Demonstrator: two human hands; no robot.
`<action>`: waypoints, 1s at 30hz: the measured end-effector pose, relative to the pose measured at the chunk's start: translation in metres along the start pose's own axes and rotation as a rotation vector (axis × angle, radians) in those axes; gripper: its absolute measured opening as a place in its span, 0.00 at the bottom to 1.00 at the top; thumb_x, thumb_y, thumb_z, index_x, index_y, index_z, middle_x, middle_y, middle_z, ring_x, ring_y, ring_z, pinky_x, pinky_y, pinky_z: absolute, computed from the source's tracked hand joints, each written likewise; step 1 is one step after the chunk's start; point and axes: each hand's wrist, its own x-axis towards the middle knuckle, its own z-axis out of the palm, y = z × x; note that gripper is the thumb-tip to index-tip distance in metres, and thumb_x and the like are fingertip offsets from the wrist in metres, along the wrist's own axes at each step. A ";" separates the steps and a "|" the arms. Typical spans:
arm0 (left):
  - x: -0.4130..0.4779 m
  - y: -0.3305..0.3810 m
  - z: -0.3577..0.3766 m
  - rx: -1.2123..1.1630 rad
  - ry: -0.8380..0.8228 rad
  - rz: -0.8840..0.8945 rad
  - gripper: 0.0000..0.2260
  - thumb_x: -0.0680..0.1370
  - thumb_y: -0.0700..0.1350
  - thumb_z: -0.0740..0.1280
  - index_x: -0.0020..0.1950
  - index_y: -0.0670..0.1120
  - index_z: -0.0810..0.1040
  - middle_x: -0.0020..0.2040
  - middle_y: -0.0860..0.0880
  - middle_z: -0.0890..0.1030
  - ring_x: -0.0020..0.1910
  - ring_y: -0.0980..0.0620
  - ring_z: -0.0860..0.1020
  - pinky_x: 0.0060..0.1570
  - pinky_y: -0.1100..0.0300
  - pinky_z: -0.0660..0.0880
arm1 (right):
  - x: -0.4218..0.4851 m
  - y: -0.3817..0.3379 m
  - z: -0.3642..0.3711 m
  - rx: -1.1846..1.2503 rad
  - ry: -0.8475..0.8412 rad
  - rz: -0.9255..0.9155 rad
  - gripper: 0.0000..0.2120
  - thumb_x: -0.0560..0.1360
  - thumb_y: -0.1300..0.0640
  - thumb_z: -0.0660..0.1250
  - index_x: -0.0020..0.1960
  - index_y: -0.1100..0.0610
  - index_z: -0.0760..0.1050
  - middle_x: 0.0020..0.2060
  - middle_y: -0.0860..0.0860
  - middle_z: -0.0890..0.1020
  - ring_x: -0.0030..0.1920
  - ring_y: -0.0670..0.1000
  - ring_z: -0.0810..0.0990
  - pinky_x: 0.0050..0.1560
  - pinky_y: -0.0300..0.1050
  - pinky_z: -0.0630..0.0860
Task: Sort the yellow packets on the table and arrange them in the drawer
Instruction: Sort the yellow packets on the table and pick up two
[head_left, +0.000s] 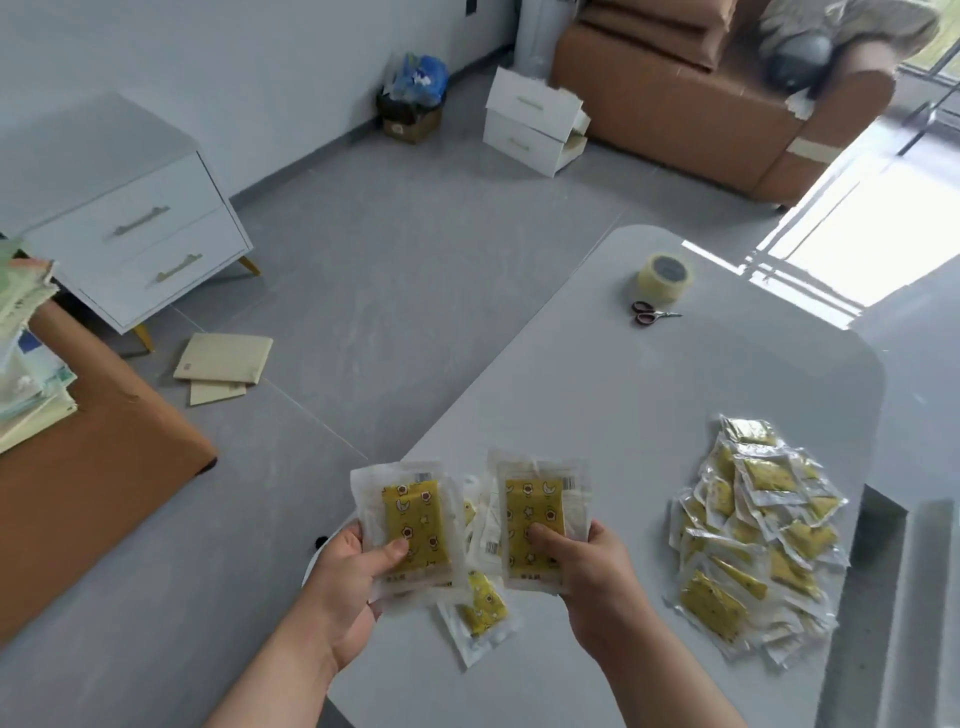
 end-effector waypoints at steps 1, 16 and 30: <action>-0.010 0.010 0.007 0.012 -0.021 0.008 0.13 0.77 0.30 0.64 0.58 0.41 0.77 0.51 0.38 0.85 0.47 0.38 0.84 0.39 0.45 0.82 | -0.013 -0.012 0.000 0.045 0.007 -0.006 0.08 0.73 0.72 0.69 0.50 0.64 0.80 0.39 0.58 0.87 0.38 0.56 0.86 0.37 0.49 0.80; -0.167 0.137 0.085 0.262 -0.387 0.133 0.10 0.77 0.29 0.63 0.57 0.37 0.76 0.43 0.38 0.85 0.39 0.41 0.85 0.31 0.49 0.81 | -0.237 -0.121 0.011 0.536 0.073 -0.198 0.17 0.73 0.70 0.69 0.62 0.66 0.76 0.50 0.61 0.86 0.46 0.60 0.86 0.41 0.54 0.84; -0.314 0.092 0.175 0.471 -0.740 0.239 0.12 0.72 0.31 0.68 0.55 0.34 0.79 0.46 0.37 0.85 0.39 0.40 0.85 0.35 0.53 0.80 | -0.445 -0.075 -0.091 0.662 0.316 -0.601 0.13 0.73 0.69 0.67 0.57 0.69 0.78 0.47 0.63 0.86 0.43 0.60 0.86 0.37 0.50 0.83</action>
